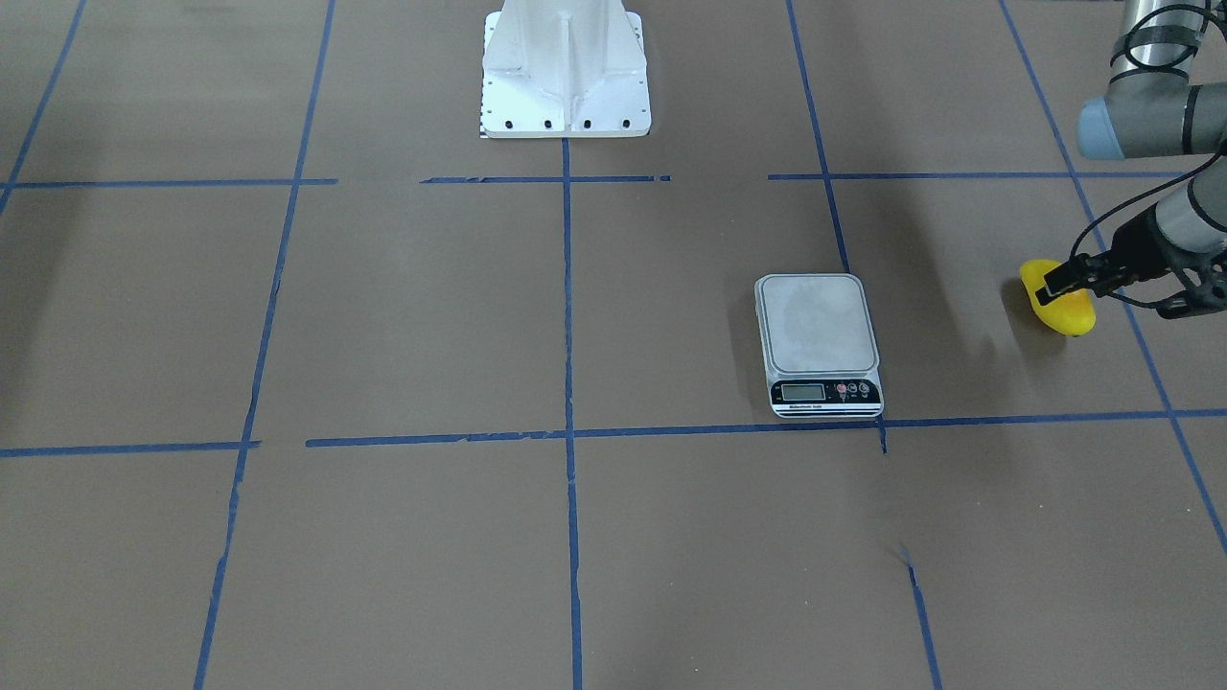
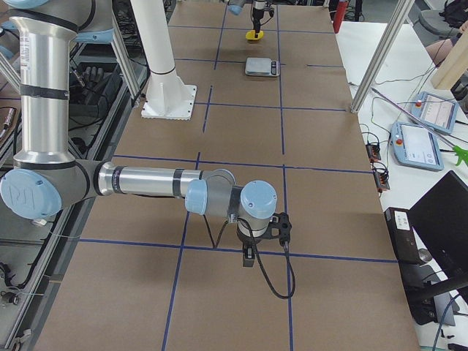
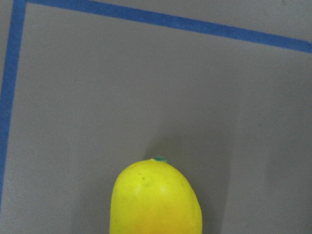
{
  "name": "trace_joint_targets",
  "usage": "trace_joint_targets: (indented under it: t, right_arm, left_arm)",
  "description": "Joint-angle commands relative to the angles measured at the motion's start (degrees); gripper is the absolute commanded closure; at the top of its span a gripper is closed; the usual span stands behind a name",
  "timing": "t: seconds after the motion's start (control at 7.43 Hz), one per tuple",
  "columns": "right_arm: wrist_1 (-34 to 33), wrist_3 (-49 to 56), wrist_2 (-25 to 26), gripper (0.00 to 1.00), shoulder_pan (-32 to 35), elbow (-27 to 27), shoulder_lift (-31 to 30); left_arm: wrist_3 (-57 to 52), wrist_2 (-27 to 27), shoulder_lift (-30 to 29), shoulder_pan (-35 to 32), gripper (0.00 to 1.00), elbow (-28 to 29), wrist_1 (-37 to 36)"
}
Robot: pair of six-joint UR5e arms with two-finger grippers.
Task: Weigh mango
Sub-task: 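Close the left gripper on the yellow mango and lift it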
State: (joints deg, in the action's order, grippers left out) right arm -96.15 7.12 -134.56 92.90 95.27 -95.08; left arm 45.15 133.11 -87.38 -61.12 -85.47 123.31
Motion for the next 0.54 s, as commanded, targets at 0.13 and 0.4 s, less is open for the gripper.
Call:
trace_joint_targets:
  t: [0.13, 0.4]
  right_arm:
    - [0.0, 0.0, 0.0, 0.0, 0.0, 0.0, 0.0]
    - [0.0, 0.0, 0.0, 0.0, 0.0, 0.0, 0.0]
  left_arm:
    - [6.7, -1.7, -0.3, 0.6, 1.0, -5.5, -0.8]
    - [18.1, -1.5, -3.9, 2.3, 1.0, -11.8, -0.9]
